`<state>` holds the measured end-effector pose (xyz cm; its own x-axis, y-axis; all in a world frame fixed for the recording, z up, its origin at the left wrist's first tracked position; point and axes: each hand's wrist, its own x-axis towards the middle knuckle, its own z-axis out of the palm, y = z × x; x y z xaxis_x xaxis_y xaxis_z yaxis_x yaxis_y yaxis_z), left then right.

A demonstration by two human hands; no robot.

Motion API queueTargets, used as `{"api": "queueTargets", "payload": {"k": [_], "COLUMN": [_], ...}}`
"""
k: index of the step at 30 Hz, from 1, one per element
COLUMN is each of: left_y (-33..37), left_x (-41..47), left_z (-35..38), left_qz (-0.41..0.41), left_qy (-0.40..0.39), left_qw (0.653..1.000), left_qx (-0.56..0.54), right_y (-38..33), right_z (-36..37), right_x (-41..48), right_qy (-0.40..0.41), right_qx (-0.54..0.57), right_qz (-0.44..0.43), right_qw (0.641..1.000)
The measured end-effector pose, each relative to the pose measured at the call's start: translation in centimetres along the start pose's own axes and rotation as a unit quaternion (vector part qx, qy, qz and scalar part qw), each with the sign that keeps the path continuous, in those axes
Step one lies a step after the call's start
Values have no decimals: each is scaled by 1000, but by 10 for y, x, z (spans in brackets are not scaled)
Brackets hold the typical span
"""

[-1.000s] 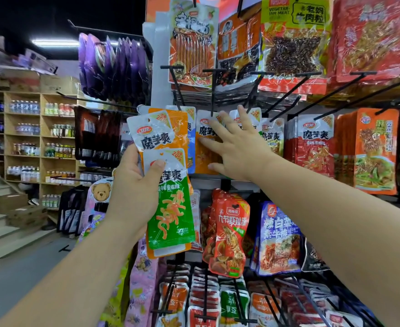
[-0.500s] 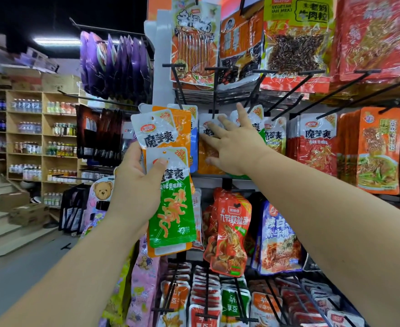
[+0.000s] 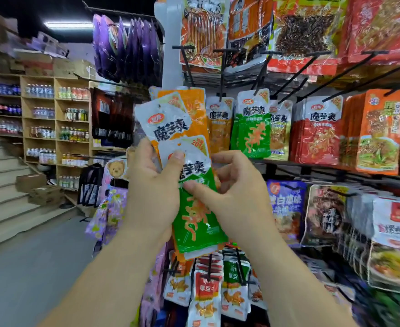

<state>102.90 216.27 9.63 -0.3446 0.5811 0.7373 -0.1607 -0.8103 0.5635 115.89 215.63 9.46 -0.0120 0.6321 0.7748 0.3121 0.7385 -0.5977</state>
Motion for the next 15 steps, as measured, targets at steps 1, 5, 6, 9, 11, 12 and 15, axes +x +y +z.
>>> {"api": "queueTargets", "payload": {"k": [1,5,6,9,11,12,15], "left_y": [1,-1,-4,-7,-7,-8,-8], "left_x": [-6,-23,-25,-30,-32,-32,-31], "left_z": [1,3,4,7,10,13,21], "left_qz": [-9,-56,-64,-78,-84,-83,-74], "left_qy": [-6,-13,-11,1,-4,-7,-8], "left_qw": [1000,998,998,997,996,996,997], "left_qx": [1,2,3,6,5,8,32], "right_y": [4,15,18,23,23,24,26], "right_z": [-1,-5,-5,-9,-12,-15,-25], "right_x": [-7,-32,-35,-42,-45,-46,-45], "right_qy": [10,20,25,39,44,46,54], "right_qx": [26,103,105,110,122,125,126], "right_qz": [10,65,73,92,99,101,108], "right_qw": [1000,992,991,989,987,986,985]}}
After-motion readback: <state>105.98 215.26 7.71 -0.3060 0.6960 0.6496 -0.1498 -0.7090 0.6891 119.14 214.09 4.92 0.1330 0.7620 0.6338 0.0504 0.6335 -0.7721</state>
